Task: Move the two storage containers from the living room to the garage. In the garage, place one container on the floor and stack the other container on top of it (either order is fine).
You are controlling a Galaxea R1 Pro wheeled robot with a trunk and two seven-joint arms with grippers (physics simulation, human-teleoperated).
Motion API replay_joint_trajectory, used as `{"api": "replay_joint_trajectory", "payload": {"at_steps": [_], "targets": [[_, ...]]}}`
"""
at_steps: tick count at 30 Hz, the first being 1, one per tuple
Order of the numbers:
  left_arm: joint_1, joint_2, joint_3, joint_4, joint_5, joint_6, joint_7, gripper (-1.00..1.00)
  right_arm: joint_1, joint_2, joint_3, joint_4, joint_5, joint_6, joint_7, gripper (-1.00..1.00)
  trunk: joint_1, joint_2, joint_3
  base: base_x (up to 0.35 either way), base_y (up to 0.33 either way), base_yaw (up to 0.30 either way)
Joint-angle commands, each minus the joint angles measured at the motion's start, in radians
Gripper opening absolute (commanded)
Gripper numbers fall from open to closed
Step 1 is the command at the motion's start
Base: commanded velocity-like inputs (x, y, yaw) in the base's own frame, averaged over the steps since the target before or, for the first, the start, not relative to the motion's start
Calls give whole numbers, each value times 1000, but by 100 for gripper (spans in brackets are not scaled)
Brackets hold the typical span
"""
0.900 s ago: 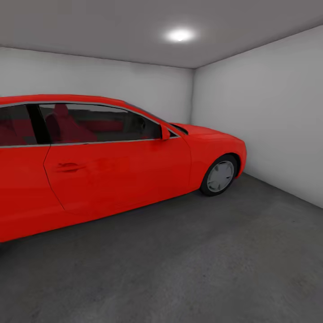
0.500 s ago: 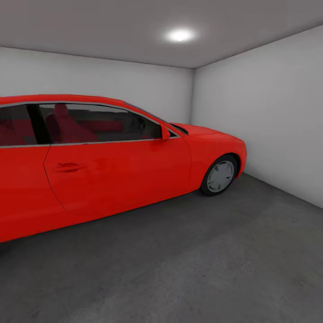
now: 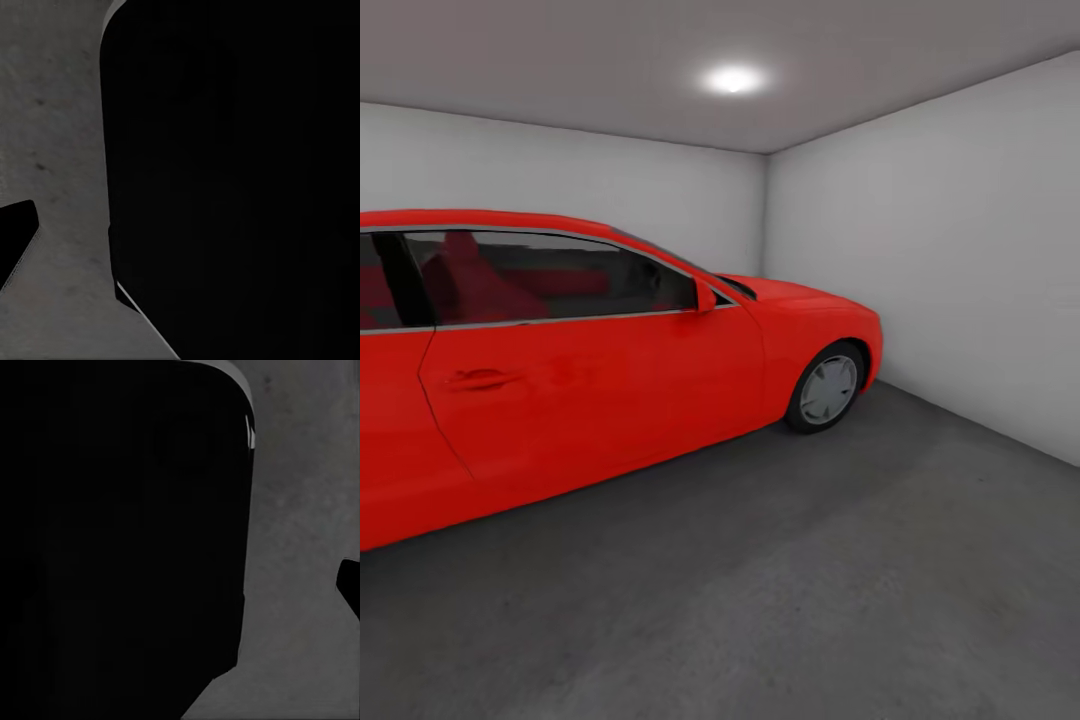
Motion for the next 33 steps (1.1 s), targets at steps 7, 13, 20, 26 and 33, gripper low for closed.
{"api": "replay_joint_trajectory", "payload": {"at_steps": [7, 13, 20, 26, 33], "targets": [[0, -1, 1, 0, 1, -1, 0, 100, -1, 0, 0, 0, -1, -1, -1, 100, 0, -1, -1, 0, 0, -286], [0, -4, 1, 0, 0, -1, -1, 100, 0, 1, -2, 2, -2, -3, -3, 100, 0, -1, -1, 0, 0, -289], [0, -8, 0, 0, -1, -1, -2, 100, -1, 0, -4, 2, -3, -21, -3, 100, 0, -1, -1, 0, 0, -289], [0, -12, 1, 0, 0, -1, -4, 100, -1, -2, -5, 2, -7, -64, -3, 100, 0, -1, -1, 0, 0, -289], [0, -12, 1, 0, 2, -1, -4, 100, -1, 1, -6, 2, -8, -69, -3, 100, 0, -1, -1, 0, 0, -289]]}}
